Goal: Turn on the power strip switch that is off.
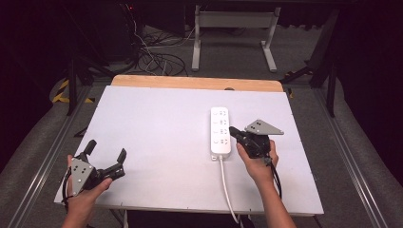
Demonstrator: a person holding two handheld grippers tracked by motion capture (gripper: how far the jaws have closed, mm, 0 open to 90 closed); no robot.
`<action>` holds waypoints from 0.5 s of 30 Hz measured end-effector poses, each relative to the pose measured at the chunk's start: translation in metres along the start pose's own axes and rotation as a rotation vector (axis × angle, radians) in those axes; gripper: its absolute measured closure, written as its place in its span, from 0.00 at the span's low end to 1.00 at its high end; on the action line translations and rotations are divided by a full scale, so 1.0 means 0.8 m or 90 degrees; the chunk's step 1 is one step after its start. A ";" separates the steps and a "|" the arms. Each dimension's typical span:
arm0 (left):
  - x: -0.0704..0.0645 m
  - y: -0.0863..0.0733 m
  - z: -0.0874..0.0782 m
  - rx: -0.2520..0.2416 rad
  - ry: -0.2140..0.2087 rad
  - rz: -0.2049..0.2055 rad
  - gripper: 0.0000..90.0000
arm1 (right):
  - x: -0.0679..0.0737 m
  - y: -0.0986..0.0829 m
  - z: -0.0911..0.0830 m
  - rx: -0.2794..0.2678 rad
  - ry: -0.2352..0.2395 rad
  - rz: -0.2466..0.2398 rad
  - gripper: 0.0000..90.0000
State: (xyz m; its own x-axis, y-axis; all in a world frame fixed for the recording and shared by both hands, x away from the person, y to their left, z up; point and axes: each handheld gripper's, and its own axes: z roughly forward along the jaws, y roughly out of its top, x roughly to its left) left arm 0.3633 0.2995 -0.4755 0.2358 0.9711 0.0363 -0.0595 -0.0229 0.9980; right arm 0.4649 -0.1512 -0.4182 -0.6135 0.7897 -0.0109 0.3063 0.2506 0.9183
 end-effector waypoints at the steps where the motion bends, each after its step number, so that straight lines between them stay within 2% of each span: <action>1: 0.000 0.000 0.000 0.001 -0.001 0.001 0.00 | 0.001 0.000 0.003 0.003 0.002 0.002 1.00; 15: 0.001 -0.001 -0.004 0.007 0.002 0.006 0.00 | 0.016 -0.005 0.047 0.078 0.022 -0.027 1.00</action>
State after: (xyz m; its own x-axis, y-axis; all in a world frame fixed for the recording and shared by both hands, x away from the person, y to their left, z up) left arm 0.3607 0.3013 -0.4763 0.2327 0.9715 0.0454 -0.0514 -0.0344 0.9981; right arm 0.4829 -0.1213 -0.4371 -0.6516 0.7579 -0.0324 0.3657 0.3513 0.8619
